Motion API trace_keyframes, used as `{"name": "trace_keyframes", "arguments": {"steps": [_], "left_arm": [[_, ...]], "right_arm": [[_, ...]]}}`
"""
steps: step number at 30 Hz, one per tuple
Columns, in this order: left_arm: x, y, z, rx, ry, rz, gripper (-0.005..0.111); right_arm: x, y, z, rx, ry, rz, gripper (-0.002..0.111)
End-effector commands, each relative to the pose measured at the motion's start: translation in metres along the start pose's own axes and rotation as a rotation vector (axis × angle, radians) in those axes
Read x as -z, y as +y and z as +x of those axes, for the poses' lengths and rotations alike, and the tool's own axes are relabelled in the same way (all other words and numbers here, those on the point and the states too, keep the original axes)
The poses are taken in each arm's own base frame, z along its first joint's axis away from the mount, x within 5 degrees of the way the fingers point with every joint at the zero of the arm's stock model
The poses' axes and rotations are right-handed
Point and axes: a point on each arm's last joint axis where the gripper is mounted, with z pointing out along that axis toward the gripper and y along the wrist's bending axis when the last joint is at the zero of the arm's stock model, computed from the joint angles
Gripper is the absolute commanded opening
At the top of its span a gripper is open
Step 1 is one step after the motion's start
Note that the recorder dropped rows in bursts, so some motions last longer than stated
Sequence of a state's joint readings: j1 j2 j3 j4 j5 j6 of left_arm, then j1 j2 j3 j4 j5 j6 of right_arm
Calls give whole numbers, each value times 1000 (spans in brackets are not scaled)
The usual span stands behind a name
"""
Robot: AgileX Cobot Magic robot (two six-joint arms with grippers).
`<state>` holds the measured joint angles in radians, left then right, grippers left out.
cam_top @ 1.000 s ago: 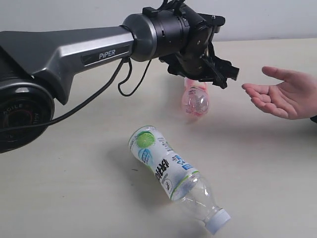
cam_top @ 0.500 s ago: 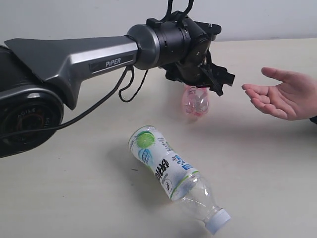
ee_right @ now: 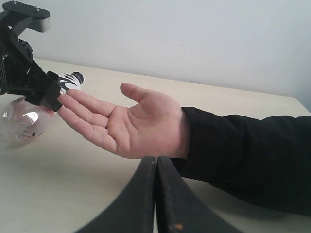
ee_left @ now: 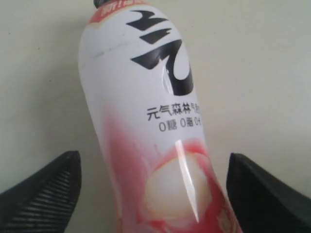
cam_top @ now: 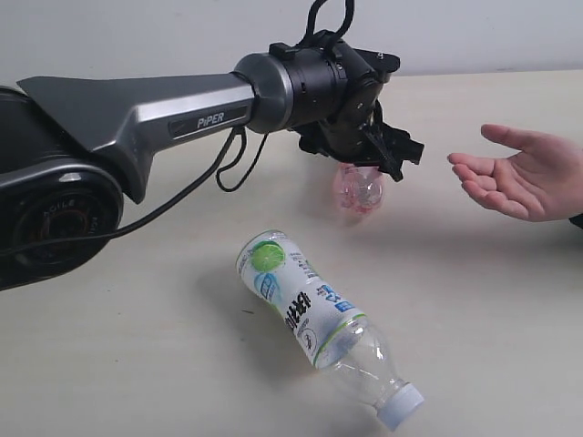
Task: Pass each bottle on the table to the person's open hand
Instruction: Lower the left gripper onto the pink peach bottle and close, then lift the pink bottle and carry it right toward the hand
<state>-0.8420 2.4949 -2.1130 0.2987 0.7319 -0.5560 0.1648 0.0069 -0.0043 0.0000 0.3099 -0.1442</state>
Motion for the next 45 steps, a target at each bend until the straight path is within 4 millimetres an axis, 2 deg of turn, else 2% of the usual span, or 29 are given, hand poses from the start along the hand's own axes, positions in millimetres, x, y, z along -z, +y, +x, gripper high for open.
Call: {"name": "trace_keyframes", "arguments": {"steps": [1,10,29,36,38,39,40,41,42,44,45], "left_arm": [[3,2,-4,11,-10,-2,78],[3,2,-4,11,-6,-4,78],[-17,2,10,-2,36,-15,78],[-18,4,12,-5,54,-28,78],[-18,4,12,-5,57,-29,71],[-18,4,12,-5,57,-29,59],[-18,4,12,-5,57,-29,52],[-18,4,13,-5,60,-31,37],[-18,4,13,-5,60,-31,31],[-16,5,13,0,69,-38,2],[-15,5,12,-3,67,-41,0]], "right_arm": [[0,0,0,0,-15,-1,0],[0,0,0,0,-15,-1,0],[0,0,0,0,-15,-1,0],[0,0,1,0,-8,-2,0],[0,0,1,0,-8,-2,0],[0,0,1,0,-8,-2,0],[0,0,1,0,-8,-2,0],[0,0,1,0,-8,-2,0],[0,0,1,0,-8,-2,0],[0,0,1,0,-8,-2,0],[0,0,1,0,-8,-2,0]]}}
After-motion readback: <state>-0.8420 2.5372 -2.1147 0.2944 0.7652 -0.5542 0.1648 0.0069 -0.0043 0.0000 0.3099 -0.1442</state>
